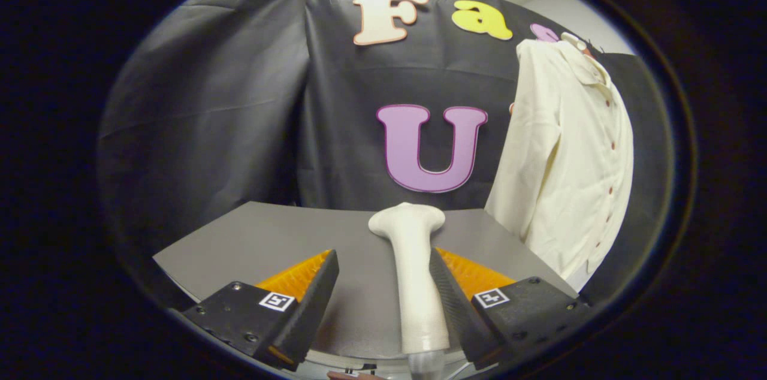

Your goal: Iron the clothes twice with a garment steamer, once on the left side and once on the right side.

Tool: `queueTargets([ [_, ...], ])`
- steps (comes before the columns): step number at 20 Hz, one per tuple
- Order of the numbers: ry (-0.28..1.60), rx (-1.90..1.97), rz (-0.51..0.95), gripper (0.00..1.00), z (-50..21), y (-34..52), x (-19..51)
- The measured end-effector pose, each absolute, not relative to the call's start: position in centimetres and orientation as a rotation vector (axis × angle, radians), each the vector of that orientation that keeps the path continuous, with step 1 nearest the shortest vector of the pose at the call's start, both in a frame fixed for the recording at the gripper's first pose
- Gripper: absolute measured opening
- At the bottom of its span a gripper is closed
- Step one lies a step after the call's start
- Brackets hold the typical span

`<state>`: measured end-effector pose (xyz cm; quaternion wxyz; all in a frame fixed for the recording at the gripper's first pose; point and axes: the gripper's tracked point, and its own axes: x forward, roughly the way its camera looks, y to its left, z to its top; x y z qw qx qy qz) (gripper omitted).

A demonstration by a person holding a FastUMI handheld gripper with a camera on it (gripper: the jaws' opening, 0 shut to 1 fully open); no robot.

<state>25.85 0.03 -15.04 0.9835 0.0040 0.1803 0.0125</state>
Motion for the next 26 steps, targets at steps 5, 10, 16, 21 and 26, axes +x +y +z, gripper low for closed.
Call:
queueTargets([
  [5, 0.462, 0.013, 0.027, 0.90, -18.1, -0.4, 26.8],
  [10, 0.500, 0.062, 0.028, 0.76, -19.4, -1.1, 26.9],
  [16, 0.435, 0.204, 0.079, 0.41, -18.0, -1.6, 26.5],
  [21, 0.378, 0.140, 0.134, 0.36, -16.5, -1.0, 24.9],
  [26, 0.252, 0.148, 0.168, 0.36, -11.9, -2.6, 21.4],
])
